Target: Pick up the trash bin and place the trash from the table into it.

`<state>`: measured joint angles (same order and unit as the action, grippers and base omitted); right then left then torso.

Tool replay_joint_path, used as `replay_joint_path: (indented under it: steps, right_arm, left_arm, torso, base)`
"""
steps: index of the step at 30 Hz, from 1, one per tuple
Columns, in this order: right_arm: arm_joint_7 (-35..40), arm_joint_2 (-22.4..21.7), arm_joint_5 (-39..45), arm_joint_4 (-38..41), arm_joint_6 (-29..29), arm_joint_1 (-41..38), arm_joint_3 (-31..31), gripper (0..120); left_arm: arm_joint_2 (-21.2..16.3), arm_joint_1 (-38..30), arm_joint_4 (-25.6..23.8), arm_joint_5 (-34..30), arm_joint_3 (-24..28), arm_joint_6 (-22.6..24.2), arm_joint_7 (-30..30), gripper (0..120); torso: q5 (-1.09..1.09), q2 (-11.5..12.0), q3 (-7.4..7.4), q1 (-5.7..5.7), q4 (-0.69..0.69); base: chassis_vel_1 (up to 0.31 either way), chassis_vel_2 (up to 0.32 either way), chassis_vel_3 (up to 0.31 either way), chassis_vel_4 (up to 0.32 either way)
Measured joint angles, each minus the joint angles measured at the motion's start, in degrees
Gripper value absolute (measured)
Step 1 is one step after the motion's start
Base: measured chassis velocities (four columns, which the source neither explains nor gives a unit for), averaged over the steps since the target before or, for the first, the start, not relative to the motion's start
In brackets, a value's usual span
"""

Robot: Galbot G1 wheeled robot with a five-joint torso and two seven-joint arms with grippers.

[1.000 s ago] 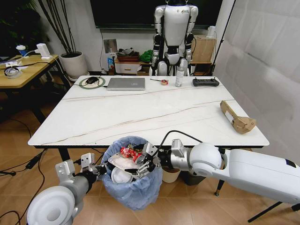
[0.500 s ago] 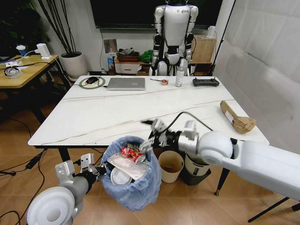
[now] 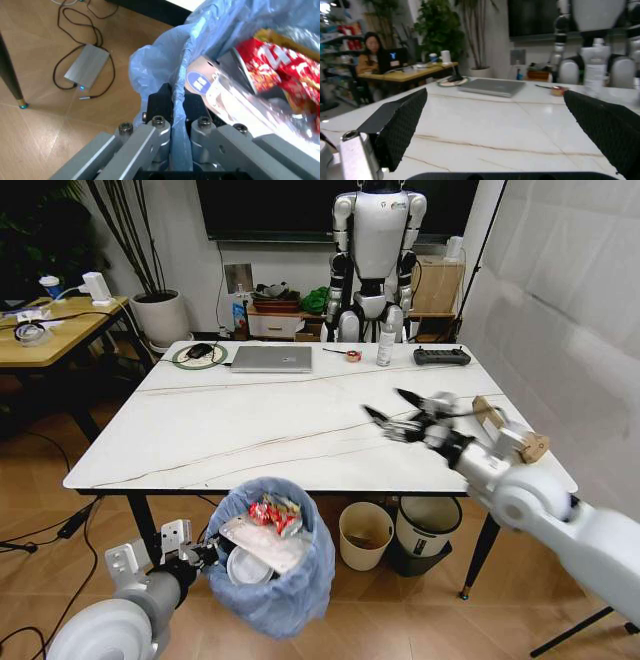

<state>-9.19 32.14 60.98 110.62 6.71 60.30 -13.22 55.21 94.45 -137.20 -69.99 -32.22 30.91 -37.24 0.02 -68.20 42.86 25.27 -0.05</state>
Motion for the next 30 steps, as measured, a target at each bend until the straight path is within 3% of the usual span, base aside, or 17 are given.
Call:
replay_joint_path:
  steps: [2, 6, 9, 16, 24, 30]
  right_arm:
    - [-1.37, 1.45, -2.01, -0.40, 0.64, 7.92, -8.59, 100]
    - [-2.31, 4.52, -3.61, -0.18, 0.85, 14.82, -15.47, 100]
    - [-4.64, 12.93, -7.93, 1.21, 0.84, 23.75, -25.75, 100]
    - [-13.38, 23.95, -14.61, 1.23, 1.58, 33.82, -36.90, 100]
    - [-16.45, 31.58, -14.93, 0.59, 1.82, 35.78, -37.49, 100]
    - [-17.97, 34.46, -15.47, -1.28, 2.57, 35.38, -36.83, 100]
  left_arm:
    - [0.13, -0.05, -0.06, 0.70, 0.16, -0.08, 0.37, 0]
    - [0.47, -0.06, -0.05, 1.64, 0.26, -0.25, 0.85, 0]
    - [1.16, 0.46, 0.40, 4.11, 0.60, -0.78, 2.49, 0]
    - [1.66, 0.36, 1.19, 6.19, 1.80, -1.27, 3.99, 0]
    - [1.88, -0.19, 1.71, 7.12, 3.20, -1.45, 4.25, 0]
    - [1.75, 0.34, 1.69, 7.26, 2.85, -1.62, 4.54, 0]
  torso:
    - [0.00, 0.00, 0.00, 0.00, 0.03]
    - [0.02, 0.00, 0.00, 0.00, 0.04]
    - [-0.01, 0.00, 0.00, 0.00, 0.04]
    - [-0.04, 0.00, -0.01, 0.00, 0.02]
    - [-0.02, 0.00, 0.00, 0.01, 0.04]
    - [-0.02, 0.02, 0.00, 0.01, 0.05]
  base:
    - [0.000, 0.000, 0.000, 0.000]
    - [0.000, 0.000, 0.000, 0.000]
    - [0.000, 0.000, 0.000, 0.000]
    - [0.000, 0.000, 0.000, 0.000]
    - [0.000, 0.000, 0.000, 0.000]
    - [0.000, 0.000, 0.000, 0.000]
